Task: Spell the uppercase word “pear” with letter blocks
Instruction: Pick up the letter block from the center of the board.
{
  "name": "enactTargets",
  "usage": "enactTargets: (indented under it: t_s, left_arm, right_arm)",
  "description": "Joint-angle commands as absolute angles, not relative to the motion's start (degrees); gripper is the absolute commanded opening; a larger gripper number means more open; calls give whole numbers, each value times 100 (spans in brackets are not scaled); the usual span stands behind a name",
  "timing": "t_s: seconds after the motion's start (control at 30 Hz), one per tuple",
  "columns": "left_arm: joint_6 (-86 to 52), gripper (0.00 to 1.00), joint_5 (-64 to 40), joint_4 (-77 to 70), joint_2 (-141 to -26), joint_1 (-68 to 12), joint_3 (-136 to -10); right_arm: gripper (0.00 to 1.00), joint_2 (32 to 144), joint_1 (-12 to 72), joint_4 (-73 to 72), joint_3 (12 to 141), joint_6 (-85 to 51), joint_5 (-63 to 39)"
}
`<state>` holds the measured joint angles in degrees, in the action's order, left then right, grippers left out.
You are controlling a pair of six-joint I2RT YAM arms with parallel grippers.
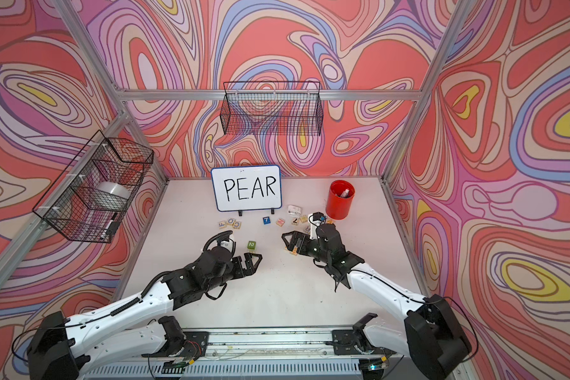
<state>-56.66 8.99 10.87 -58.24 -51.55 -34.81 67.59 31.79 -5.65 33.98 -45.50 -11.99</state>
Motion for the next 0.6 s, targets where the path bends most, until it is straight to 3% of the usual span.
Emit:
enactTargets:
  t_s: [0.0,0.27,0.33,0.43,0.57]
  left_arm:
    - [-6416,100,1397,1784,-6015,-5412,-3730]
    - [-6611,100,1049,1275,-6048,-5437,-3647]
    - [-6954,100,1175,1669,-5937,-5432,-3617]
    - [-6667,100,1090,840,-5581,-5433,-3180]
    - [-6372,100,2139,2028,-5488,-5429,-3584]
  right_arm:
    - [99,6541,3522,-642,3329,-5466,-716]
    - [98,6180,3964,-996,3201,-5328,-188]
    - [98,6216,3964,-334,3474,-5525,98]
    - [98,6415,3964,612,3897,-5574,278]
    - [98,6900,3963,1326,4317,-5476,1021]
